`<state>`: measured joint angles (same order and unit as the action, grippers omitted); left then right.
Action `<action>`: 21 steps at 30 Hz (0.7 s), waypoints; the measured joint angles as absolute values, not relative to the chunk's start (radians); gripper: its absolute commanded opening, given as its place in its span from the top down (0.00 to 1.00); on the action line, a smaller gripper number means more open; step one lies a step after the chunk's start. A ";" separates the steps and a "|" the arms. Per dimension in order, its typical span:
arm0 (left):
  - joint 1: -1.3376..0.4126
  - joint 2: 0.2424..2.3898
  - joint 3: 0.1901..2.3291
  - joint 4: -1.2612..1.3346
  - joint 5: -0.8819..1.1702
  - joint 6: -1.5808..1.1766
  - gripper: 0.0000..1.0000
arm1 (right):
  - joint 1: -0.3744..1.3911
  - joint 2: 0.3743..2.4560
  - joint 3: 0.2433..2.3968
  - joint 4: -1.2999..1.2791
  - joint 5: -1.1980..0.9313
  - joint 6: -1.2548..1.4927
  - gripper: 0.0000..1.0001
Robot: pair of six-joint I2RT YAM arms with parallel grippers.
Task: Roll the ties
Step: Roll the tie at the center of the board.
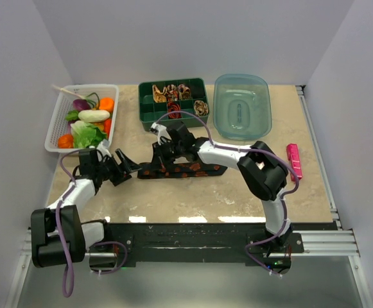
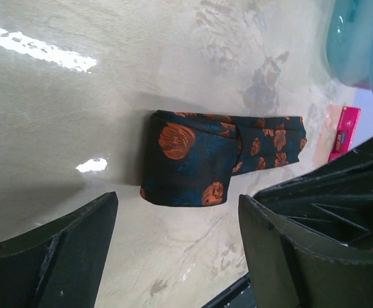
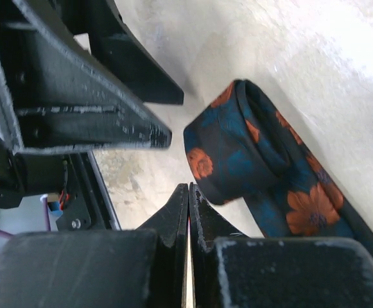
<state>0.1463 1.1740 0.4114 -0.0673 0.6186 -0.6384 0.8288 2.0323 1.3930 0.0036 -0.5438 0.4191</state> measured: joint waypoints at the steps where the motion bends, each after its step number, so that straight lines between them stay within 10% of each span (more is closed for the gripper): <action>1: 0.146 1.175 0.406 -0.056 0.630 -0.641 0.20 | 0.832 2.041 1.399 0.010 -0.545 0.419 1.00; 21: 0.149 1.306 0.355 0.161 0.649 -0.653 0.25 | 0.830 2.154 1.440 0.016 -0.515 0.418 1.00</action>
<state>0.1493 1.3060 0.3550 0.1608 0.6495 -0.6525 0.8299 2.1536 1.4403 0.0158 -0.5148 0.4175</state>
